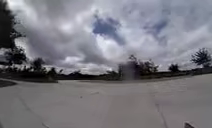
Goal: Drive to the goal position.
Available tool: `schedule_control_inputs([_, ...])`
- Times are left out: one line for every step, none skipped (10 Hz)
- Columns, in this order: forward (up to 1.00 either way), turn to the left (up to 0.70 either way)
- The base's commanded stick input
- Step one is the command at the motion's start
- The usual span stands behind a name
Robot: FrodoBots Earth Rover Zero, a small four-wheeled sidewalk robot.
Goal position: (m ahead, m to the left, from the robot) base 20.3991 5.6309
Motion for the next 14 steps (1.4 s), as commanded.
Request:
schedule_control_inputs([0.6,0.14])
schedule_control_inputs([0.6,0.06])
schedule_control_inputs([0.6,0.01])
schedule_control_inputs([0.6,0.01])
schedule_control_inputs([0.6,0.01])
schedule_control_inputs([0.6,0.01])
schedule_control_inputs([0.6,0.02])
schedule_control_inputs([0.61,0.05])
schedule_control_inputs([0.6,0.13])
schedule_control_inputs([0.6,0.15])
schedule_control_inputs([0.6,0.15])
schedule_control_inputs([0.61,0.15])
schedule_control_inputs([0.6,0.15])
schedule_control_inputs([0.6,0.15])
